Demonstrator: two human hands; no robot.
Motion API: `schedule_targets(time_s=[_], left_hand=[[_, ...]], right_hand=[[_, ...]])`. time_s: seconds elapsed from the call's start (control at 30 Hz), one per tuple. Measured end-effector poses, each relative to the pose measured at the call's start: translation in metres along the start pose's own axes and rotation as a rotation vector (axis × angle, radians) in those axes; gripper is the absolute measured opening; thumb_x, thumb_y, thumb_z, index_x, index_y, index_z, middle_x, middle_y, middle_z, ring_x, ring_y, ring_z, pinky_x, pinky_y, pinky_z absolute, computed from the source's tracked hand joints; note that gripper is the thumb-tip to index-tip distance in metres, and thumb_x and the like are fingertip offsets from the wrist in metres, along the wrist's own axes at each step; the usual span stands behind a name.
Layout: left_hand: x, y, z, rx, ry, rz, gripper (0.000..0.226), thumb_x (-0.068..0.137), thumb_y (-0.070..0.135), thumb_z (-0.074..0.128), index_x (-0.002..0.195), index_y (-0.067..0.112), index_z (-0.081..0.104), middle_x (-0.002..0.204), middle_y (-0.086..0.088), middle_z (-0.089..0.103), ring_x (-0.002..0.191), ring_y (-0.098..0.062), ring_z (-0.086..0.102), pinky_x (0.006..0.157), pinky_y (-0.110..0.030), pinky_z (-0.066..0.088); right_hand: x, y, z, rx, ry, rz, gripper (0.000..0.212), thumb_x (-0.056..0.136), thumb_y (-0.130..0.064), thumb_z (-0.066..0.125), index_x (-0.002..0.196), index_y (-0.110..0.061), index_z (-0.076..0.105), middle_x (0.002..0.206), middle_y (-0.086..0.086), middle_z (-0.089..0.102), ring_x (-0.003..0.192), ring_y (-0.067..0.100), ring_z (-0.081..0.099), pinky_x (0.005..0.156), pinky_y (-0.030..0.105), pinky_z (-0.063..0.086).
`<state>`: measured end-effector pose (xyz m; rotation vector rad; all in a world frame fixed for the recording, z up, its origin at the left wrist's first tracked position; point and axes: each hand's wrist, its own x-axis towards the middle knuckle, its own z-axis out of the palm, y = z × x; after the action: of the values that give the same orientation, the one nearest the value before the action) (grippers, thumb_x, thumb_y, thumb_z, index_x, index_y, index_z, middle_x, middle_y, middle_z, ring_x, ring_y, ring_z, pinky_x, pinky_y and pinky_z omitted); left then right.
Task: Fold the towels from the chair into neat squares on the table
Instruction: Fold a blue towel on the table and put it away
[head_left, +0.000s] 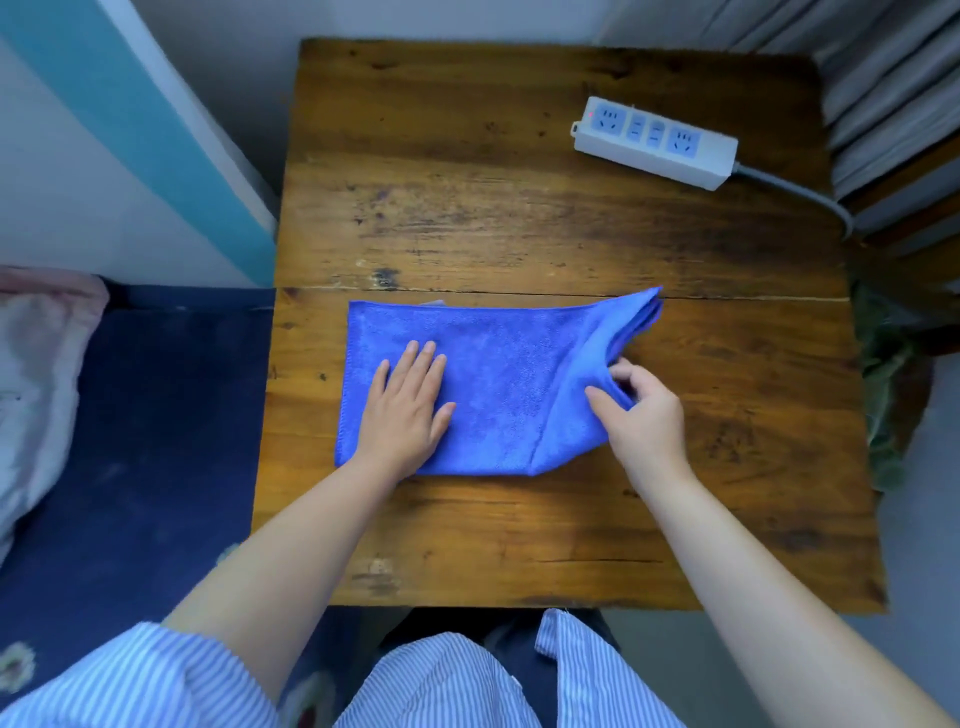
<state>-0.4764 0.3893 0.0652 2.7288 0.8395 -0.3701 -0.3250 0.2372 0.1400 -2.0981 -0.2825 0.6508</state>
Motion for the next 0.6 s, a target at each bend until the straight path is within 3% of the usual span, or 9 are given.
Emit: schedule_targets(time_s=[0.1,0.17,0.23,0.33,0.4,0.47,0.53,0.6], left_hand=[[-0.031,-0.037,-0.002,-0.055,0.048,-0.099,0.053,0.080,0.031,0.037,0.110,-0.003,0.064,0.117,-0.021,0.065,0.108,-0.039,0.062,0.081,-0.055,0.051],[-0.050,-0.055,0.000,-0.132,0.105,-0.199,0.054,0.082,0.029,0.035,0.112,-0.006,0.061,0.121,-0.024,0.062,0.114,-0.042,0.058,0.086,-0.054,0.049],[-0.073,-0.069,0.004,-0.251,0.117,-0.357,0.054,0.084,0.029,0.036,0.117,-0.008,0.058,0.127,-0.026,0.057,0.122,-0.042,0.051,0.094,-0.053,0.044],[-0.112,-0.084,0.019,-0.319,0.149,-0.508,0.052,0.085,0.025,0.040,0.119,-0.010,0.056,0.128,-0.028,0.054,0.124,-0.044,0.048,0.097,-0.055,0.041],[-0.133,-0.088,0.029,-0.364,0.132,-0.573,0.045,0.088,0.019,0.045,0.120,-0.010,0.055,0.130,-0.028,0.053,0.125,-0.044,0.046,0.100,-0.055,0.039],[-0.142,-0.085,0.036,-0.388,0.126,-0.590,0.037,0.088,0.011,0.052,0.118,-0.010,0.057,0.128,-0.028,0.055,0.122,-0.045,0.048,0.100,-0.054,0.039],[-0.143,-0.080,0.036,-0.414,0.127,-0.568,0.031,0.085,0.008,0.055,0.109,-0.009,0.063,0.118,-0.028,0.060,0.111,-0.047,0.056,0.091,-0.055,0.046],[-0.135,-0.073,0.033,-0.416,0.164,-0.491,0.035,0.082,0.015,0.046,0.096,-0.007,0.068,0.099,-0.026,0.066,0.089,-0.046,0.063,0.077,-0.049,0.053]], right_hand=[[-0.014,-0.034,0.041,0.032,-0.157,-0.098,0.019,0.079,0.010,0.057,0.067,-0.005,0.054,0.109,0.026,0.063,0.084,0.023,0.057,0.065,0.009,0.037],[-0.021,-0.042,0.069,0.025,-0.228,-0.128,0.015,0.081,0.007,0.057,0.073,-0.005,0.059,0.120,0.017,0.061,0.107,0.011,0.055,0.074,0.006,0.037],[-0.030,-0.043,0.099,-0.017,-0.294,-0.163,0.010,0.084,0.005,0.055,0.091,0.004,0.062,0.130,0.017,0.054,0.126,0.013,0.046,0.082,0.001,0.034],[-0.047,-0.033,0.140,-0.138,-0.524,-0.218,0.039,0.088,-0.004,0.055,0.125,0.003,0.046,0.148,0.013,0.031,0.141,0.018,0.025,0.106,0.011,0.020],[-0.058,-0.024,0.152,-0.266,-0.655,-0.236,0.050,0.091,-0.011,0.053,0.136,-0.004,0.034,0.155,0.008,0.015,0.144,0.015,0.012,0.104,0.011,0.013],[-0.062,-0.017,0.150,-0.316,-0.654,-0.225,0.046,0.092,-0.010,0.049,0.136,-0.004,0.036,0.154,0.009,0.018,0.143,0.017,0.016,0.111,0.019,0.014],[-0.064,-0.011,0.139,-0.309,-0.552,-0.255,0.038,0.090,0.000,0.047,0.127,0.002,0.045,0.145,0.015,0.035,0.137,0.025,0.032,0.113,0.027,0.024],[-0.061,-0.005,0.121,-0.359,-0.435,-0.323,0.032,0.085,0.003,0.047,0.117,0.008,0.053,0.132,0.020,0.049,0.127,0.032,0.044,0.106,0.020,0.027]])
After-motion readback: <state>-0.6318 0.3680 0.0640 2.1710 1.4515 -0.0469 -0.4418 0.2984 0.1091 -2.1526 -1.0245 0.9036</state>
